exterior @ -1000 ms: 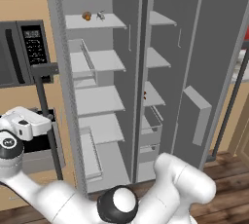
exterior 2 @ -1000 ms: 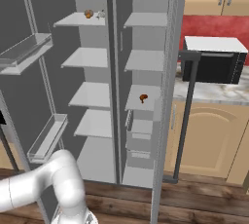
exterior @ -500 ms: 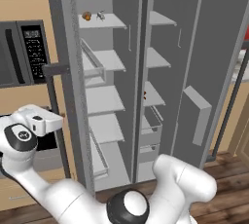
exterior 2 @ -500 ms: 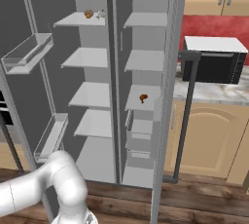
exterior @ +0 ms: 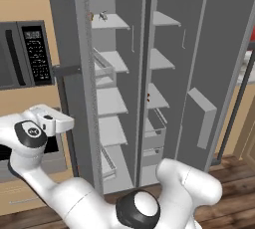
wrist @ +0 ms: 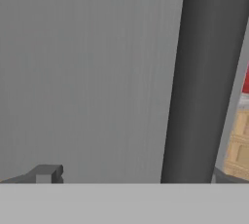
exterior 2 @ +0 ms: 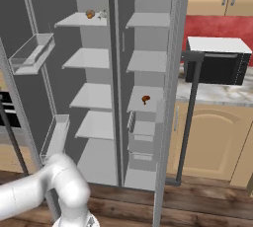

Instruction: Pick up the frozen fish from the freezer, place it on any shelf in the fridge, and close the fridge and freezer doors when done.

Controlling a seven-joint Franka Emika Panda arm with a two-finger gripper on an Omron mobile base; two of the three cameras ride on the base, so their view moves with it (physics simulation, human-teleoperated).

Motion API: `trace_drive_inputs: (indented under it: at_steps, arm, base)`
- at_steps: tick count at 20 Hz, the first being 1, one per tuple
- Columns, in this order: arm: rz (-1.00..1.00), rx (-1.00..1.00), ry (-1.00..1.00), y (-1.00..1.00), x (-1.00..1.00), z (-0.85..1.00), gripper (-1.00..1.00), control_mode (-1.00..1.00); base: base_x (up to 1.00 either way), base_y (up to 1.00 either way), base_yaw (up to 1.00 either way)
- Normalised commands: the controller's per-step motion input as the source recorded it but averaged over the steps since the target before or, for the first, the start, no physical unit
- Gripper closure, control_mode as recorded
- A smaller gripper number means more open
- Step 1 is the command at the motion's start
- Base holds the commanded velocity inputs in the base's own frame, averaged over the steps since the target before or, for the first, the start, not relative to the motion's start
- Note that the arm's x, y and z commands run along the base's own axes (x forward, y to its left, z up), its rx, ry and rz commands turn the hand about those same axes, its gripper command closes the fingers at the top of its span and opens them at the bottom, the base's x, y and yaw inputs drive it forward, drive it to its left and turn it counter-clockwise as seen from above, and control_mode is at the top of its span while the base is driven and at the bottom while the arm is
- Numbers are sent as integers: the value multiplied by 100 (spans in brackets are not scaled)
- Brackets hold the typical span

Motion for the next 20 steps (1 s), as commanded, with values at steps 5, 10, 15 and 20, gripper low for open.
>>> trace_drive_inputs:
  at_steps: [5, 10, 15, 20]
  arm:
    - [14, 4, 0, -100, 100, -1, -100, -100]
    - [13, 7, 0, -100, 100, 0, -100, -100]
    - [9, 10, 0, -95, 100, 0, -100, -100]
    - [9, 9, 0, -88, 100, 0, -100, -100]
  base:
    - [0, 0, 0]
    - [0, 0, 0]
    - [0, 0, 0]
    - [0, 0, 0]
